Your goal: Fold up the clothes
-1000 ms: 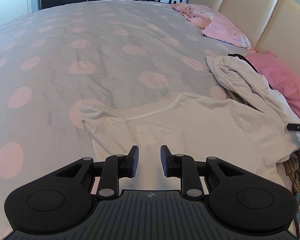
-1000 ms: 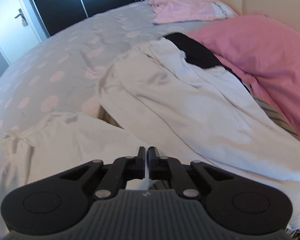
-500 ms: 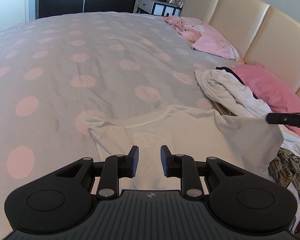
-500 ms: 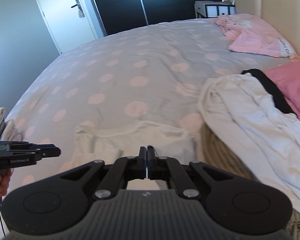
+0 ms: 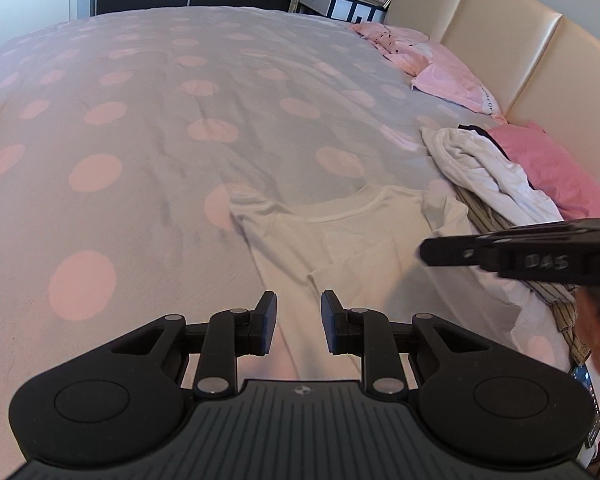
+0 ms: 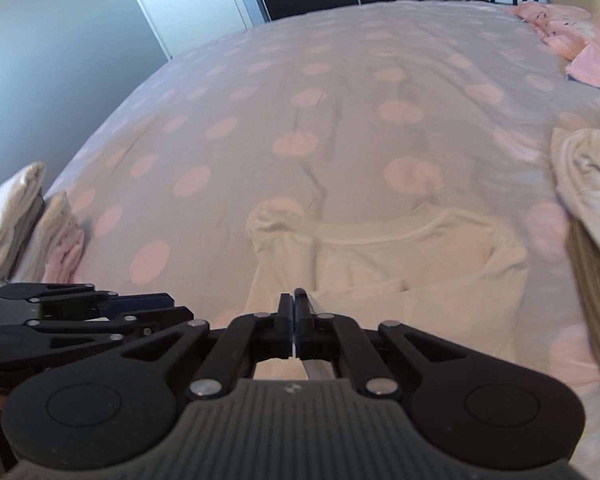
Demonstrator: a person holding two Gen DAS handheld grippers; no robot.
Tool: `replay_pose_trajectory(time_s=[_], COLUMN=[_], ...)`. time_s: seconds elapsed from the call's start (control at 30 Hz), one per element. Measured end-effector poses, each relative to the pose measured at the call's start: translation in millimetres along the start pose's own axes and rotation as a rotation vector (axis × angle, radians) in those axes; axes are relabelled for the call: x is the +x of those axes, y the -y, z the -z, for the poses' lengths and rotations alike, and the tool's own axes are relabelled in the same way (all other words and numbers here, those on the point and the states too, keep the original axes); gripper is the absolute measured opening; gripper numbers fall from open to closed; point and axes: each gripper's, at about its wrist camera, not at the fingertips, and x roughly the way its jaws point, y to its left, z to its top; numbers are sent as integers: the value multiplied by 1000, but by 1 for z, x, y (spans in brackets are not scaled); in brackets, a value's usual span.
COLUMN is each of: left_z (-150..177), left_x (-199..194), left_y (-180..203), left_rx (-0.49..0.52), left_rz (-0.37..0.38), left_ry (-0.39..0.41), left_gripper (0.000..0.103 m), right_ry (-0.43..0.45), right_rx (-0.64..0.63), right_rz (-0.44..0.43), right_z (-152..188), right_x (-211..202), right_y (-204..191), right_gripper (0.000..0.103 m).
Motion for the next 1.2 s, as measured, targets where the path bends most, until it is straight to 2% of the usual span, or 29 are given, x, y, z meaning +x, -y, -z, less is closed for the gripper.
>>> replay_pose_trajectory(time_s=[0.23,0.33,0.37,0.4,0.47,0.6,0.77,0.93,1.0,1.2], left_z=[12,13,13,13,10,7,2,2,2,1], left_x=[1,2,2,1,0,-8,-10,6,17,47], left_y=[-12,-15,-16,-16,-13,-2,13,30,34,44], left_rx=[27,26,25,23,21,27,-35,-75,-82,-80], left_rz=[-13,-17,-18,-17,-11,10,58,98,97,88], left_ry=[-30,-41,-44,-46,-43,-26,-27,-59,-78,-115], left_gripper=[21,21,21,21,21,22,29,38,38,38], right_ry=[-82,-87,-87,-74,-31,29,25,9,1,-45], right_rx=[-6,3,6,11,22,27,-14,-78,-93,-110], right_rz=[36,33,31,32,32,48,80,90,91,87], right_z=[12,12,11,10,6,1,12,37,51,113], right_x=[55,52,51,46,27,-20,-77,-133,-154,-197], right_y=[-2,0,0,1,2,8,14,20,24,44], right_gripper=[2,9,18,34,41,42,44,46,61,61])
